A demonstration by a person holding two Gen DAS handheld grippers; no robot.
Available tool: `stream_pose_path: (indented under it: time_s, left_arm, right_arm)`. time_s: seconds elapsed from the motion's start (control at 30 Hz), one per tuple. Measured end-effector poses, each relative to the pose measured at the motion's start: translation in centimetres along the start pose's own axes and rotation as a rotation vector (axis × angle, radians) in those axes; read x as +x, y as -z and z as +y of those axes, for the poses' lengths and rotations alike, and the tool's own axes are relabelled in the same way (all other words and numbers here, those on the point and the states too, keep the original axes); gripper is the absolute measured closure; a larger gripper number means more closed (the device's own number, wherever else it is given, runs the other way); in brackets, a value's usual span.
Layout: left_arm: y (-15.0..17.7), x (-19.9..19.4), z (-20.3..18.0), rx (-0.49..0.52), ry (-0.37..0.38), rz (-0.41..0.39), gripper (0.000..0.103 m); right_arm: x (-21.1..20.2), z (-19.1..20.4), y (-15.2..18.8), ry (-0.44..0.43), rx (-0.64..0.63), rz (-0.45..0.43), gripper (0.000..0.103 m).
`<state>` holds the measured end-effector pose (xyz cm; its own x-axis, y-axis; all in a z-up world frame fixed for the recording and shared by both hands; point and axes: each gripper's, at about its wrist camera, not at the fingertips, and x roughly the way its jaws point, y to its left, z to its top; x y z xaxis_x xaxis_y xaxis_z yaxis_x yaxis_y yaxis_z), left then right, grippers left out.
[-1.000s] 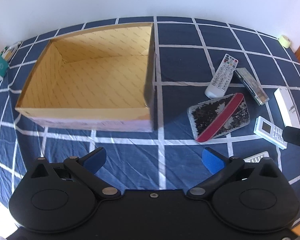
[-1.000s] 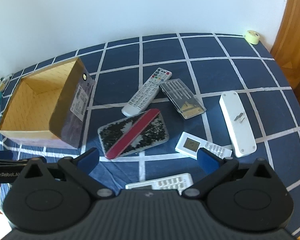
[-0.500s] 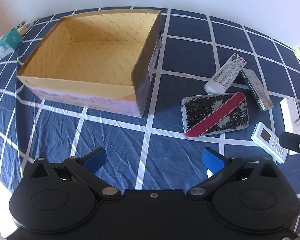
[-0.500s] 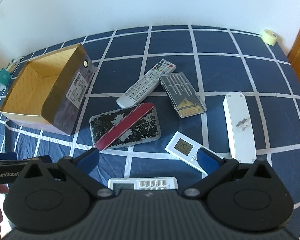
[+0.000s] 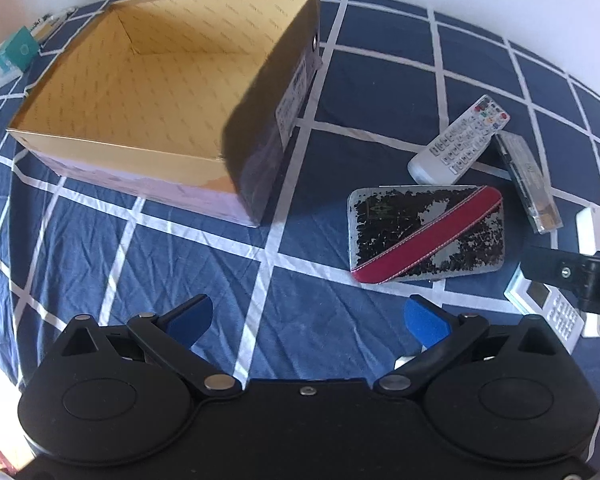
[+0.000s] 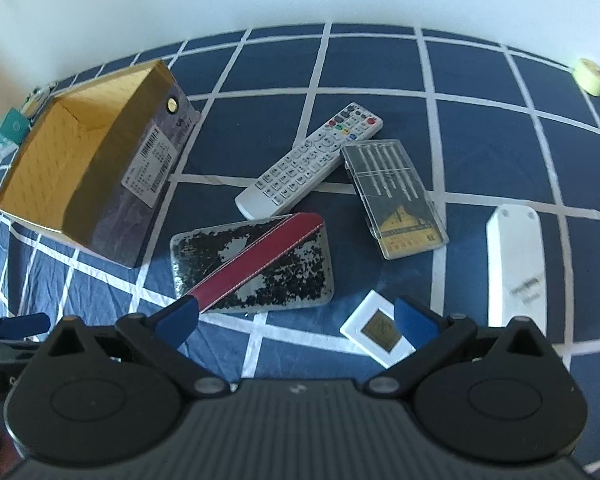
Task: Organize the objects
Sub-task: 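Close the right gripper on the edge of the phone case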
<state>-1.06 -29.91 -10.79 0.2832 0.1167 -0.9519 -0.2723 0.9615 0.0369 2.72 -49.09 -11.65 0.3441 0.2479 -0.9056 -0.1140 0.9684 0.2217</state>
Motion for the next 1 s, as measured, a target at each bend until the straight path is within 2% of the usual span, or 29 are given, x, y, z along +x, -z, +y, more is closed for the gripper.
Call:
stream_pose_path:
  time_s: [0.47,1.0]
  left_arm:
    - [-2.6,5.2,-2.4,-0.038,0.036,0.066,0.0]
    - [-4.2,8.1,-3.7,-0.017,0.128,0.097,0.0]
  right_arm:
    - [6.4,-0.9,-3.5,-0.063,-0.03,0.117,0.0]
    - [9.7,0.0,-3.9,-0.04,-0.058,0.157,0.0]
